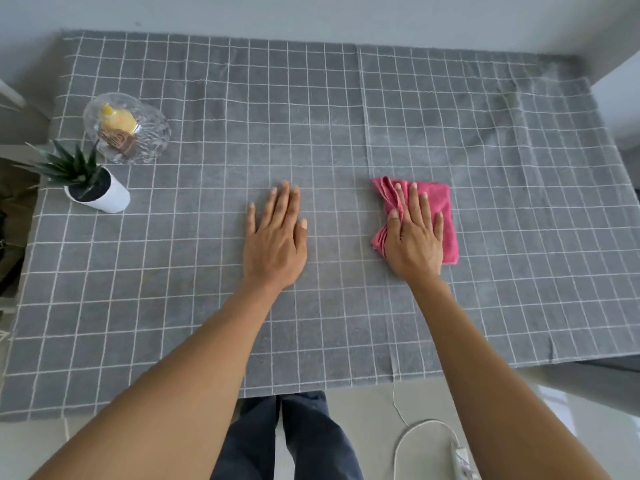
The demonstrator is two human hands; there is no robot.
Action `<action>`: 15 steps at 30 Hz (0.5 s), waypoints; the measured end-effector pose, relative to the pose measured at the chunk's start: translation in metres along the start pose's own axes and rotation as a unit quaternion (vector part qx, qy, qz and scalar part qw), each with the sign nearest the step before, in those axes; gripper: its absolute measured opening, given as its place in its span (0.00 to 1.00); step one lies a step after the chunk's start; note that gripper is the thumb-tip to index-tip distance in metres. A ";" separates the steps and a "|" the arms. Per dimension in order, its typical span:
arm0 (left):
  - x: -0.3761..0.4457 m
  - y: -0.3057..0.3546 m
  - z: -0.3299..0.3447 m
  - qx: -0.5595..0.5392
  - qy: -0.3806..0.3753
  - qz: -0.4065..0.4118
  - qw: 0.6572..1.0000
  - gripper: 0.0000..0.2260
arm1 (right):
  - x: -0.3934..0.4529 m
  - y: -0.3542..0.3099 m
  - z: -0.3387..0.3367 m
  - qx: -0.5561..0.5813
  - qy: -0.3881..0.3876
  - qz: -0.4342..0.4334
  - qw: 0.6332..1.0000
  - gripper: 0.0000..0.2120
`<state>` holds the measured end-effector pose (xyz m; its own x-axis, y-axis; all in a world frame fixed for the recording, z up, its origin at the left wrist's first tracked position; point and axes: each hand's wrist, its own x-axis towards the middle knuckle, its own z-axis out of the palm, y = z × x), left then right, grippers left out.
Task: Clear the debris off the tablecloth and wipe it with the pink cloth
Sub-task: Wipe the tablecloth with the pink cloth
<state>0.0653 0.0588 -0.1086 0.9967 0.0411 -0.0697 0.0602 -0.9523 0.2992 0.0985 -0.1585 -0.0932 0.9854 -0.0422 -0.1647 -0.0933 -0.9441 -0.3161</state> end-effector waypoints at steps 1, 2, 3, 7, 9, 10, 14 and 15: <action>0.001 0.000 0.000 0.003 0.003 -0.001 1.000 0.25 | 0.001 0.001 -0.001 0.000 0.005 0.018 1.000 0.23; 0.001 0.001 0.001 0.005 0.006 -0.002 1.000 0.25 | 0.002 -0.002 -0.001 -0.001 0.008 0.028 1.000 0.23; 0.001 0.002 0.001 0.007 0.010 -0.001 1.000 0.25 | 0.002 -0.009 0.001 -0.003 0.006 0.029 1.000 0.24; 0.001 0.003 0.000 0.012 0.015 0.003 1.000 0.25 | -0.019 -0.050 0.016 -0.001 -0.026 -0.070 0.997 0.24; 0.001 0.002 -0.001 0.010 0.014 0.003 1.000 0.25 | -0.028 -0.056 0.020 0.012 -0.034 -0.109 0.993 0.26; 0.000 0.002 -0.001 0.009 0.014 0.004 1.000 0.25 | -0.028 -0.053 0.019 0.018 -0.036 -0.120 0.992 0.27; 0.001 0.000 -0.001 0.001 0.012 0.007 1.000 0.24 | -0.014 -0.015 0.005 0.016 -0.026 -0.136 0.990 0.25; 0.000 0.000 0.000 0.000 0.011 0.007 1.000 0.24 | -0.008 -0.001 0.000 0.006 -0.021 -0.114 0.993 0.25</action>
<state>0.0656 0.0585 -0.1083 0.9984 0.0346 -0.0437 0.0461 -0.9528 0.3001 0.0908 -0.1568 -0.0915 0.9744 0.1864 -0.1261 0.1302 -0.9239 -0.3598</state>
